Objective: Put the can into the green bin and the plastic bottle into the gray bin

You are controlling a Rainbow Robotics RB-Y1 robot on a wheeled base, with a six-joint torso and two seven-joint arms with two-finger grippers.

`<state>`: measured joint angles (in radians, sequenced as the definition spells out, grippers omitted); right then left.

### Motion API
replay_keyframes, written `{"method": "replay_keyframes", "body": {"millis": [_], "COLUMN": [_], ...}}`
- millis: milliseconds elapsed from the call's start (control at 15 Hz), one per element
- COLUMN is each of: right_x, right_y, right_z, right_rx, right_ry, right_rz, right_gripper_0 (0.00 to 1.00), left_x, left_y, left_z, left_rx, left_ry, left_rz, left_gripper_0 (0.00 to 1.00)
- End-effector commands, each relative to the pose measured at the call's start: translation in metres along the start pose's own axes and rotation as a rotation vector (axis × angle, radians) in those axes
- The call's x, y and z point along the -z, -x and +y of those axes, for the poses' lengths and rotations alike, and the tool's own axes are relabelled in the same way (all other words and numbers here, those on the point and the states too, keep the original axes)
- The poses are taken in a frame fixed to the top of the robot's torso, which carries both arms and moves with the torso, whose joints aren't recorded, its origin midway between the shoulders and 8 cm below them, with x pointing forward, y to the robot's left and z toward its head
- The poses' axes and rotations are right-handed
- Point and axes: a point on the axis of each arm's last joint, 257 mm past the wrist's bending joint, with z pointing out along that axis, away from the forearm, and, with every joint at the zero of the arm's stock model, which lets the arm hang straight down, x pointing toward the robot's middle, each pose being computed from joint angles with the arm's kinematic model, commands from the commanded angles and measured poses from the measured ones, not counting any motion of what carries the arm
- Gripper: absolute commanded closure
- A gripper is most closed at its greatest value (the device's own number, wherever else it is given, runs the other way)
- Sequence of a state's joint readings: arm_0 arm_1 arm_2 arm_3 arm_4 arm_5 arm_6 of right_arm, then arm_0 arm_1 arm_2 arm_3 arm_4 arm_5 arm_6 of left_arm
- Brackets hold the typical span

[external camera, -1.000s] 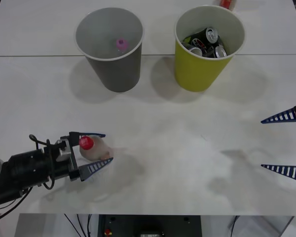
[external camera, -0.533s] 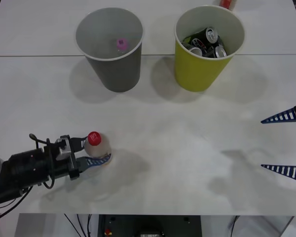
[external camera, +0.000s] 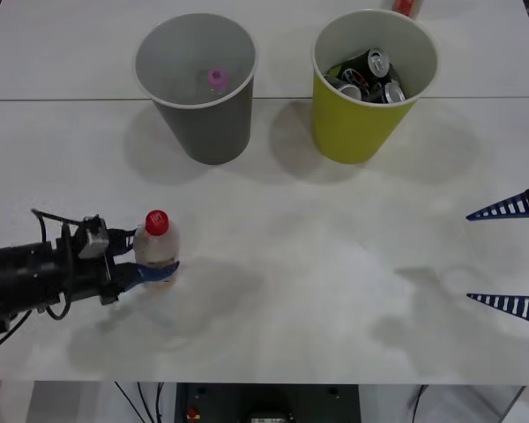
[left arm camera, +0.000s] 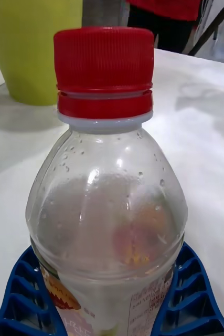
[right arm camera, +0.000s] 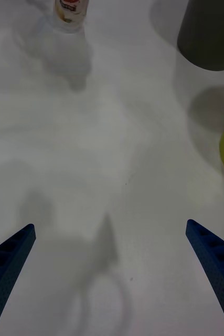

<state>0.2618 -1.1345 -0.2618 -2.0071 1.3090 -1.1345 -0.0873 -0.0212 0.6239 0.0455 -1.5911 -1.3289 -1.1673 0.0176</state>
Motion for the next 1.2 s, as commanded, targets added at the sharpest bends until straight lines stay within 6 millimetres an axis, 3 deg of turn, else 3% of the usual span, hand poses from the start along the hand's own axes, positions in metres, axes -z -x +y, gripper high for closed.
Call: {"method": "replay_keyframes", "body": {"millis": [67,467,667,933,1200], "right_x": [0.0,0.0,0.0,0.0,0.0], "right_y": [0.0,0.0,0.0,0.0,0.0], "right_z": [0.0,0.0,0.0,0.0,0.0], "right_rx": [0.0,0.0,0.0,0.0,0.0], "right_ry": [0.0,0.0,0.0,0.0,0.0], "right_rz": [0.0,0.0,0.0,0.0,0.0], "right_gripper_0": [0.0,0.0,0.0,0.0,0.0], "left_x": [0.018,0.067,0.082,0.079,0.071], "left_y": [0.014,0.051,0.084,0.12,0.163], "left_z": [0.004,0.043,0.058,0.075,0.113], "left_rx": [0.134,0.287,0.261,0.243,0.19], "left_ry": [-0.05,-0.043,0.043,0.093,0.147], "left_rz": [0.076,0.301,0.447,0.55,0.624], "left_gripper_0": [1.0,1.0,1.0,1.0,1.0]}}
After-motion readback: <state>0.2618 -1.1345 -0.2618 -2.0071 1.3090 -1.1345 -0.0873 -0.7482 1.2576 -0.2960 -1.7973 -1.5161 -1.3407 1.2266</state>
